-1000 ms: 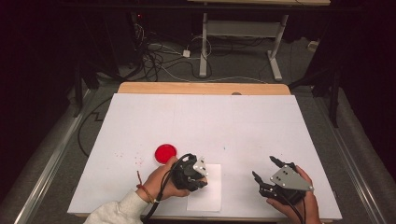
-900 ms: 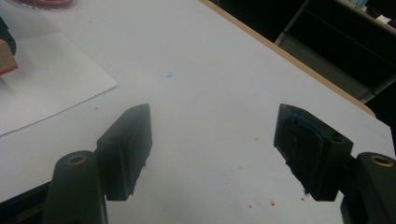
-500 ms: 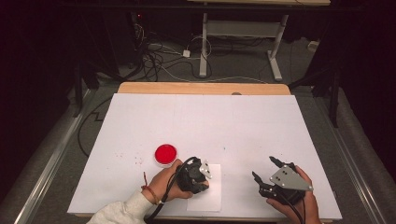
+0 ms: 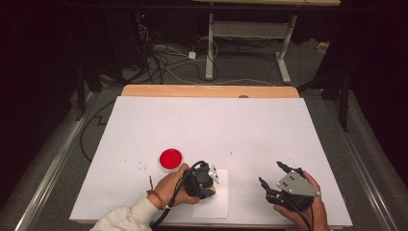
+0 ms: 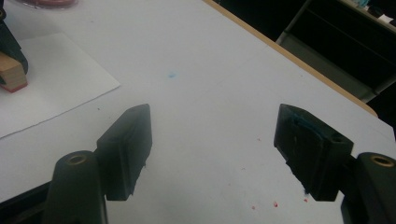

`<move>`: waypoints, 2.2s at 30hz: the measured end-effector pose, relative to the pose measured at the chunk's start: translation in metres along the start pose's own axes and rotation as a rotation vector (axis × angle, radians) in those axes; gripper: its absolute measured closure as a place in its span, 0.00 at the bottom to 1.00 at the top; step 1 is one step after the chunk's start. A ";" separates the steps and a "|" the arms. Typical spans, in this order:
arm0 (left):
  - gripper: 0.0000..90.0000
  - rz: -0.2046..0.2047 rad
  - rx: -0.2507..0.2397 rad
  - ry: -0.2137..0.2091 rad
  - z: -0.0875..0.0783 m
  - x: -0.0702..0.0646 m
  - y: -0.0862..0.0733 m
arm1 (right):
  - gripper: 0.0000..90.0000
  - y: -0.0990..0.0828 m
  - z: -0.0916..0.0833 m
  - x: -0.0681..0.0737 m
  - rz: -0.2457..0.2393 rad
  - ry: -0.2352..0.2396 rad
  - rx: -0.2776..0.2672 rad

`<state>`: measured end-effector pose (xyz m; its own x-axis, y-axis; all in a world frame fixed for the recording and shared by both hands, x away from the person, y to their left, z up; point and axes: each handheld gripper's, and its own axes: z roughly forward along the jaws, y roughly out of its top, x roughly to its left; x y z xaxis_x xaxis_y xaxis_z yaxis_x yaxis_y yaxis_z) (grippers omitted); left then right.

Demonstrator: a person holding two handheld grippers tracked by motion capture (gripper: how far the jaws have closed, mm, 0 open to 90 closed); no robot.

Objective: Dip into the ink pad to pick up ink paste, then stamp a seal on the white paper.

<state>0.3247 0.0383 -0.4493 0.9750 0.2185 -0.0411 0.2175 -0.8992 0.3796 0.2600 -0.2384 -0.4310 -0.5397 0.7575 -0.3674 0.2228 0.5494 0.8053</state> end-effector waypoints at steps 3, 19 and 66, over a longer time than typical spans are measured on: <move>0.82 0.000 0.001 0.001 0.000 0.000 0.000 | 0.32 0.000 0.000 0.000 0.001 0.003 0.000; 0.82 -0.006 -0.007 0.001 0.001 0.000 -0.001 | 0.32 0.001 0.003 -0.001 0.001 0.010 0.000; 0.82 -0.008 -0.082 0.077 -0.026 -0.004 -0.004 | 0.32 0.000 0.000 -0.003 -0.001 0.010 -0.011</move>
<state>0.3186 0.0507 -0.4266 0.9661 0.2570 0.0255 0.2179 -0.8639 0.4542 0.2620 -0.2406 -0.4296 -0.5476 0.7536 -0.3636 0.2135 0.5460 0.8101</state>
